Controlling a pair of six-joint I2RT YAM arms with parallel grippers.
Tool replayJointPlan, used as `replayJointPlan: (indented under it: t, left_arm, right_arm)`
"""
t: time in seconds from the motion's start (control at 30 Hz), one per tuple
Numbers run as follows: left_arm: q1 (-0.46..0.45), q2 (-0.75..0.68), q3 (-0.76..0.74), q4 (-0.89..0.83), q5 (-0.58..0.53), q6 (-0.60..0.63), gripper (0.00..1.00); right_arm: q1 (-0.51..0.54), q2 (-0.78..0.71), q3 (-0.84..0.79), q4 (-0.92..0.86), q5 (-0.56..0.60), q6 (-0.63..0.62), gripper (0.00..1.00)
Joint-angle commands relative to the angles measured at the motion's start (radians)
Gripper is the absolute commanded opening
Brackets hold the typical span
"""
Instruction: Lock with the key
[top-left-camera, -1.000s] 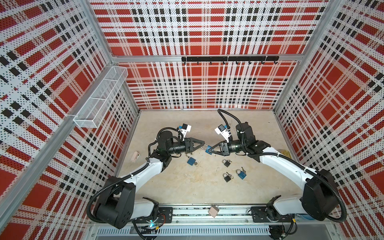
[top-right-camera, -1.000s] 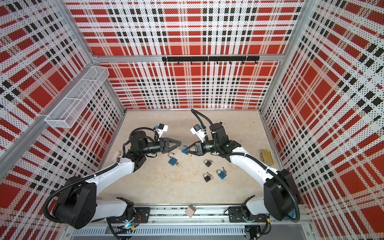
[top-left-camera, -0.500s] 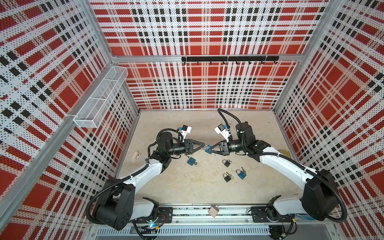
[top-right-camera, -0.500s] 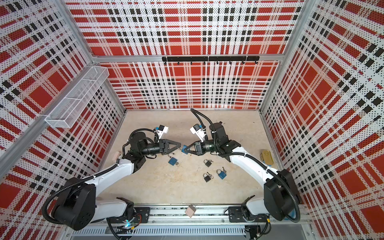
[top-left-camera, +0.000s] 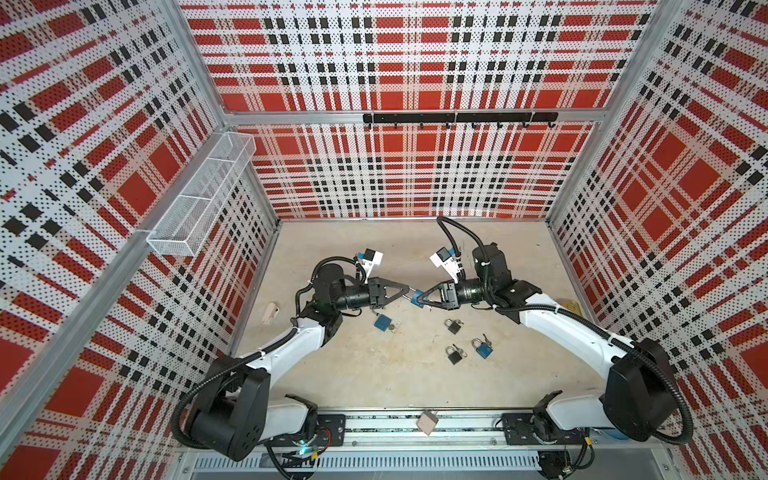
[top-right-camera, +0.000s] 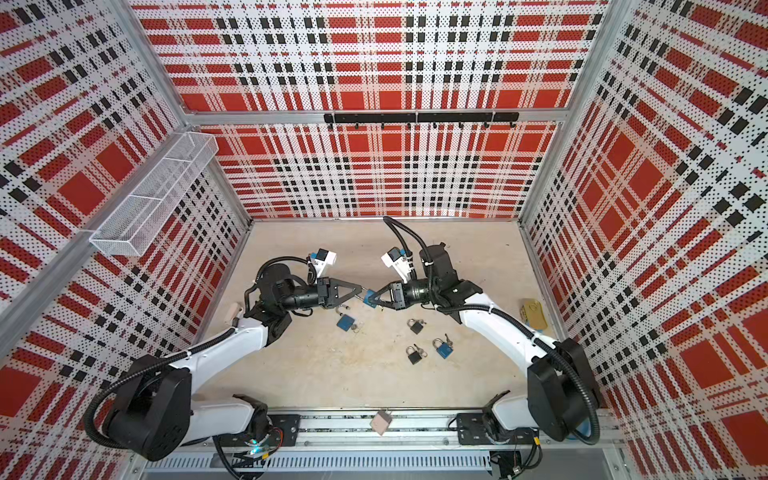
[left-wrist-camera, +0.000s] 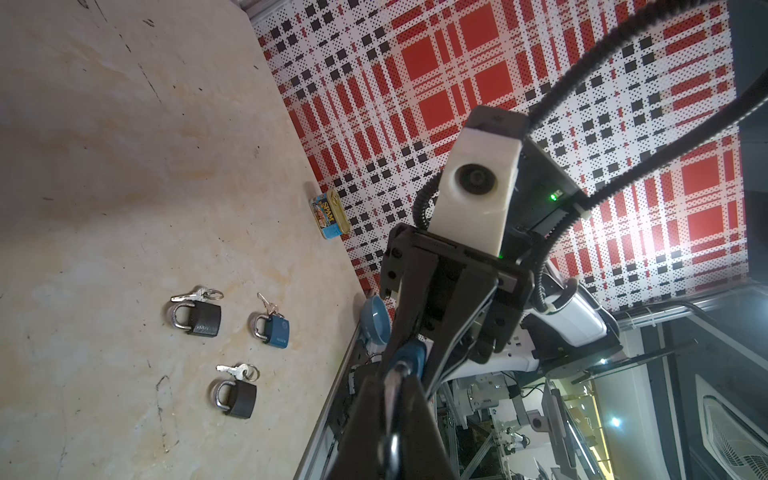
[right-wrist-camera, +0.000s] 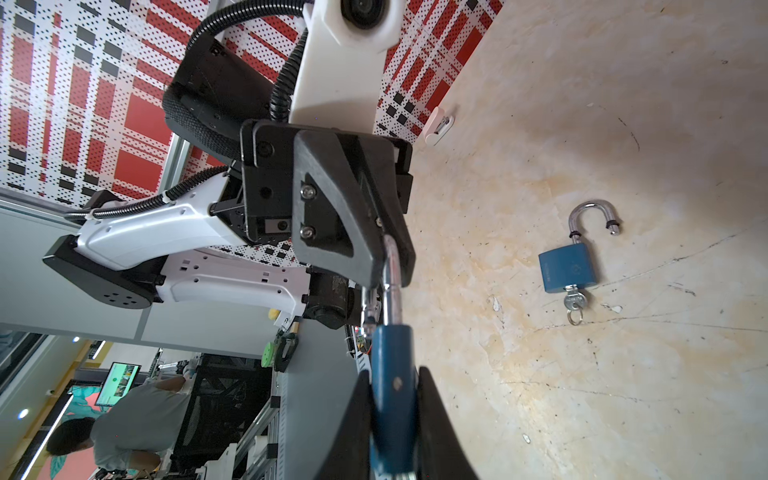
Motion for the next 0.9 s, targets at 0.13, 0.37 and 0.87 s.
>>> replayJointPlan:
  t: [0.13,0.37,0.87]
  left_arm:
    - [-0.008,0.026,-0.027,-0.019,-0.031,0.032,0.0]
    - [-0.009,0.059,-0.027,-0.019,-0.049,0.059,0.0]
    - [-0.012,0.067,-0.044,-0.033,-0.079,0.099,0.0]
  right_arm:
    - [-0.002,-0.023,-0.005,0.203,-0.101,0.087,0.0]
    - [-0.001,-0.035,-0.014,0.235,-0.122,0.122,0.0]
    - [-0.001,-0.038,-0.048,0.385,-0.172,0.241,0.0]
